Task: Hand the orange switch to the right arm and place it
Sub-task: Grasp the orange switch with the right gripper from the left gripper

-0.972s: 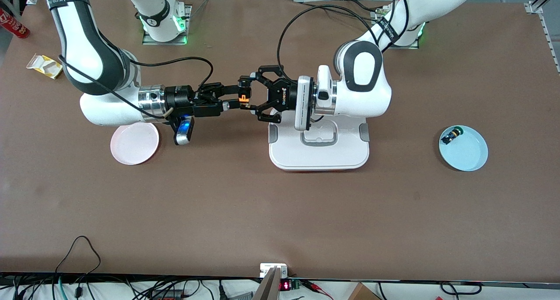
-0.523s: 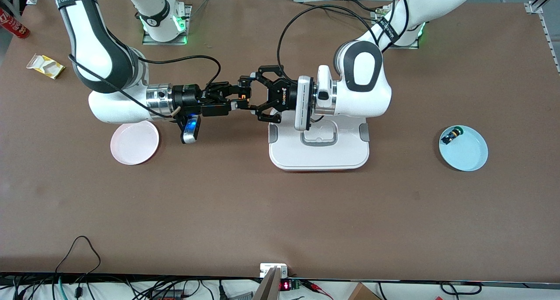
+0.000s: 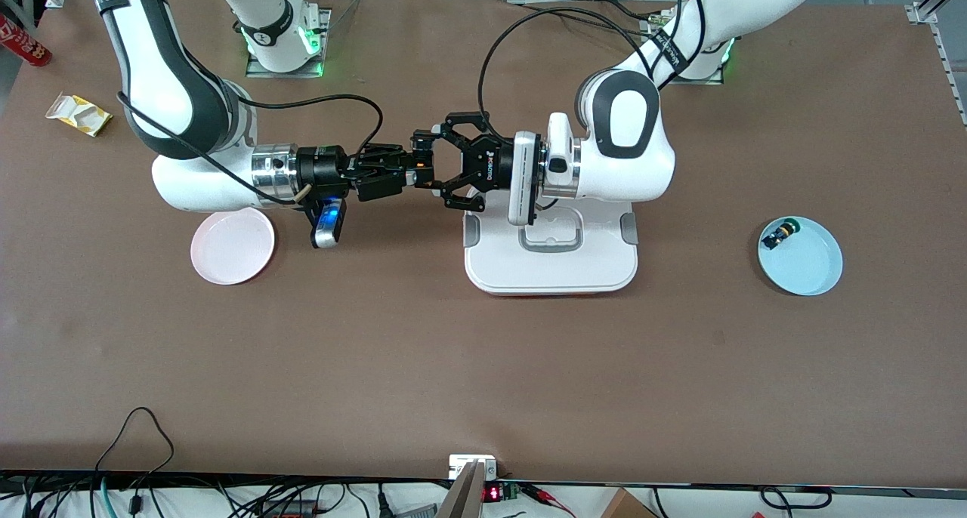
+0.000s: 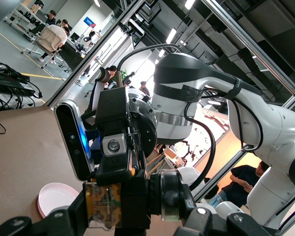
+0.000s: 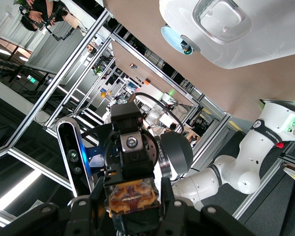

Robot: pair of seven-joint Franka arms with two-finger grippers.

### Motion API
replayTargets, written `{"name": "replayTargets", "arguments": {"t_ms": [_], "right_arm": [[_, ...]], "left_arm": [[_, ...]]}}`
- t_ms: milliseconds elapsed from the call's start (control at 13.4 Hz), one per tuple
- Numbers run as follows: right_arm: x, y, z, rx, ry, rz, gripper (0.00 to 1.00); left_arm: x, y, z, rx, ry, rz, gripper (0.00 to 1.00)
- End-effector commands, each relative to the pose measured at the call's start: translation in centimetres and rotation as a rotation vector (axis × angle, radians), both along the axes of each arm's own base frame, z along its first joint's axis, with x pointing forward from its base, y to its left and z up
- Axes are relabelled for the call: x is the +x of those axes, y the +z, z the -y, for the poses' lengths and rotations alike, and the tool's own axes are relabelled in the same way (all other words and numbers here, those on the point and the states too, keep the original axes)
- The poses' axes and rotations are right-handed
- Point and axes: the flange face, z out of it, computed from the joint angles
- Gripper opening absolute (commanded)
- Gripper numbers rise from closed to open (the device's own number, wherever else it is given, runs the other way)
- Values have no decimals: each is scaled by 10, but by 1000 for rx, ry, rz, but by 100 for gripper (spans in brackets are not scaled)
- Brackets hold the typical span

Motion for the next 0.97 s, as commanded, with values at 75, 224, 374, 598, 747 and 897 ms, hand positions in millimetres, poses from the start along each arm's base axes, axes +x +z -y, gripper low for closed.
{"name": "replayTargets", "arguments": {"t_ms": [75,224,374,598,747,897], "right_arm": [[-7,10,-1,10,3,1,34],[-8,11,-1,10,5,14,34],[-8,12,-2,9,6,24,34],[-9,12,-2,6,10,30,33],[-9,12,-1,5,11,30,33],[-8,17,1,8,10,53,33]], "left_arm": [[-2,5,-2,-3,16,23,62],[1,7,-6,4,18,56,100],[1,9,-7,4,20,56,100],[3,10,-11,2,20,54,100],[5,12,-12,-1,23,56,100],[9,14,-17,-5,28,49,100]]}}
